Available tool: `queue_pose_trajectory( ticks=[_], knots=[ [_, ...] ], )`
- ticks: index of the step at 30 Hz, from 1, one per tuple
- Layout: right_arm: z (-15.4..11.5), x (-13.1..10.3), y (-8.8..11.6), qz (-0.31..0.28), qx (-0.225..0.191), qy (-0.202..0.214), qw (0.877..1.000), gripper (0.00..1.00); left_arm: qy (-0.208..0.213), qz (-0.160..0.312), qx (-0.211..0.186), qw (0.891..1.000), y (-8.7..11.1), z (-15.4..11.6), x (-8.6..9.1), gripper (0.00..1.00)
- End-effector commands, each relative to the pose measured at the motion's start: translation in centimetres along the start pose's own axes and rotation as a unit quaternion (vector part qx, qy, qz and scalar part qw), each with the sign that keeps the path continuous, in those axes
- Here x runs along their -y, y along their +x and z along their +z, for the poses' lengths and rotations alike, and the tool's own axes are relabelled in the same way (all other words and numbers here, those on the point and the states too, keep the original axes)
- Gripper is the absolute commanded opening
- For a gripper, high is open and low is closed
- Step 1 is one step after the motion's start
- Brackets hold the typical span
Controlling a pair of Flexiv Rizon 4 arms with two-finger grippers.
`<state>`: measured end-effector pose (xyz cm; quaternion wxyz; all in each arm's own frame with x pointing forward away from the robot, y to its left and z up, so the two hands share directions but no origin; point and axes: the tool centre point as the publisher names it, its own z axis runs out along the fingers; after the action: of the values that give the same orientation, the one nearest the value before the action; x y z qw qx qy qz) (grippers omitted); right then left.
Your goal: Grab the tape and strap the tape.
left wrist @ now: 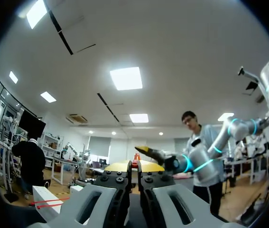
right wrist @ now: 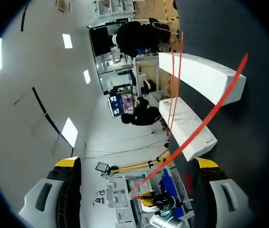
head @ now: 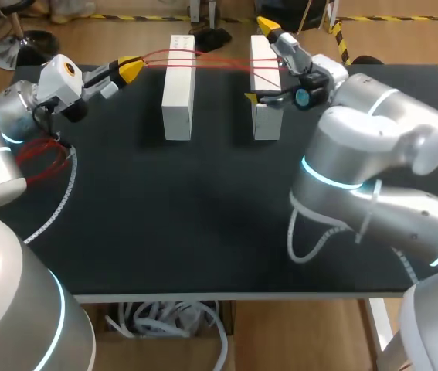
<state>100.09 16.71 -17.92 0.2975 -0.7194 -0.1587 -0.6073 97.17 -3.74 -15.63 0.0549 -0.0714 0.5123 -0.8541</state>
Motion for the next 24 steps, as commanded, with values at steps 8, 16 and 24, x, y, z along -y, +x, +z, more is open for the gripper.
queue_pose_trajectory(
  ticks=[8,16,24],
  knots=[
    [-0.7,2.3,-0.7,0.009,-0.078,-0.096,0.992,1.0,0.001,0.001,0.0,1.0,0.0,0.0,-0.1,0.0],
    [-0.6,2.4,-0.4,0.032,-0.096,-0.147,0.984,1.0,0.001,0.001,0.0,1.0,0.0,0.0,-0.1,0.0],
    [0.4,1.7,0.0,0.051,-0.107,-0.181,0.976,1.0,0.001,0.001,0.0,1.0,0.0,0.0,-0.1,0.0]
  ],
)
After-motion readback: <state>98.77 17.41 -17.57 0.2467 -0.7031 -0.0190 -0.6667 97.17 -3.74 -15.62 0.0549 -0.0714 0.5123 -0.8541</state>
